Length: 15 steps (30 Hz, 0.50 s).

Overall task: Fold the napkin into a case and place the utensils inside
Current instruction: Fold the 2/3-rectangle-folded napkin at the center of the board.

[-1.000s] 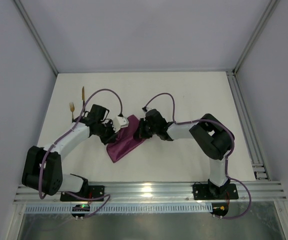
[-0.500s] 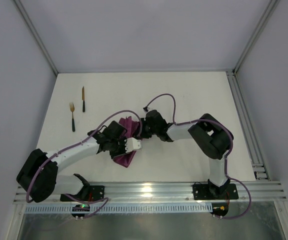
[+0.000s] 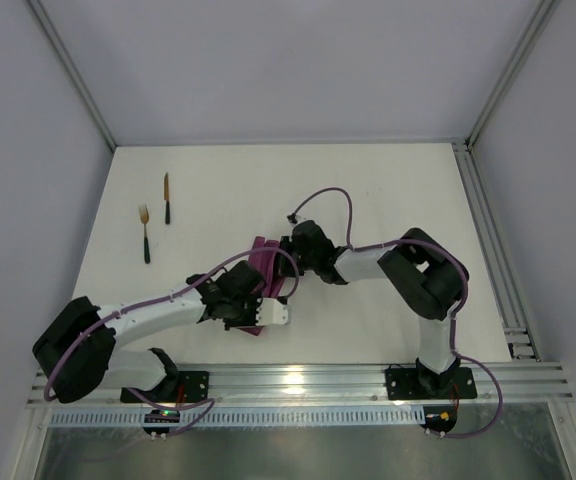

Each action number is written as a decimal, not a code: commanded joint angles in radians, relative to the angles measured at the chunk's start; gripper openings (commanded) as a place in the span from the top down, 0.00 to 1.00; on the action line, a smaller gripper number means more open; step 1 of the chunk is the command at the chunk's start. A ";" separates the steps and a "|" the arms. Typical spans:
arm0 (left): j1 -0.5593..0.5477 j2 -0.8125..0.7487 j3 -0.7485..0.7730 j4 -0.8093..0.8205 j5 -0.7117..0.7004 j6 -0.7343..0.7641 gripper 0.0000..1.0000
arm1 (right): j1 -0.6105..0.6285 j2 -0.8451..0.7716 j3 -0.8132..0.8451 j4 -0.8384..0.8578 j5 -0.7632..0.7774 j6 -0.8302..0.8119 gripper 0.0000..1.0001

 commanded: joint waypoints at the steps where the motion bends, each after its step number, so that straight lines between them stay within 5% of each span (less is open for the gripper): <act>1: -0.007 0.011 -0.013 0.025 -0.030 0.018 1.00 | -0.007 -0.073 -0.024 -0.070 0.042 -0.038 0.91; 9: -0.010 0.020 -0.037 0.045 -0.055 0.011 1.00 | -0.098 -0.265 -0.135 -0.130 0.041 -0.090 0.68; 15: -0.036 0.022 -0.037 0.046 -0.112 0.015 0.98 | -0.100 -0.340 -0.025 -0.276 0.099 -0.218 0.54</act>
